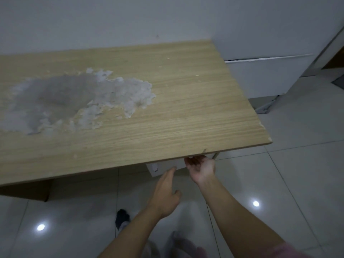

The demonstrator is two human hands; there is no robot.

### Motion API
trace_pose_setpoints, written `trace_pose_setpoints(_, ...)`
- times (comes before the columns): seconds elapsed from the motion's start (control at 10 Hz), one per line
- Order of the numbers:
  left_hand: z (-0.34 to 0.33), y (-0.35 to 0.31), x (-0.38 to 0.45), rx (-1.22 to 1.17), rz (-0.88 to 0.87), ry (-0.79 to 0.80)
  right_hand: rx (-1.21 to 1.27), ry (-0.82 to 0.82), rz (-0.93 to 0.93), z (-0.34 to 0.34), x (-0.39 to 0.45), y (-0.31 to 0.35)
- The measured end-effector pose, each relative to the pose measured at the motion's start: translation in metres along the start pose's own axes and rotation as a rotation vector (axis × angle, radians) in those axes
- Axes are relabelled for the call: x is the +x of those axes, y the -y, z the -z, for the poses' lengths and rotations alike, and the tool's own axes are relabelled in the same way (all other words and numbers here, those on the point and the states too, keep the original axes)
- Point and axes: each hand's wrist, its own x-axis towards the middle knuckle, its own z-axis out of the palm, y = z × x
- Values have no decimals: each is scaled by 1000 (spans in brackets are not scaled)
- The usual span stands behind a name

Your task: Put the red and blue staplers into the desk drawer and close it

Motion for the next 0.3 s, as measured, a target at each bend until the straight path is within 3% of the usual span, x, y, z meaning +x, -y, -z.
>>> trace_pose_setpoints(0.2, 13, 2, -9, 21, 2, 1, -153, 31, -46, 3, -6, 5)
trace_pose_setpoints(0.3, 21, -4, -12, 20, -8, -4, -269, -34, -39, 8, -16, 6)
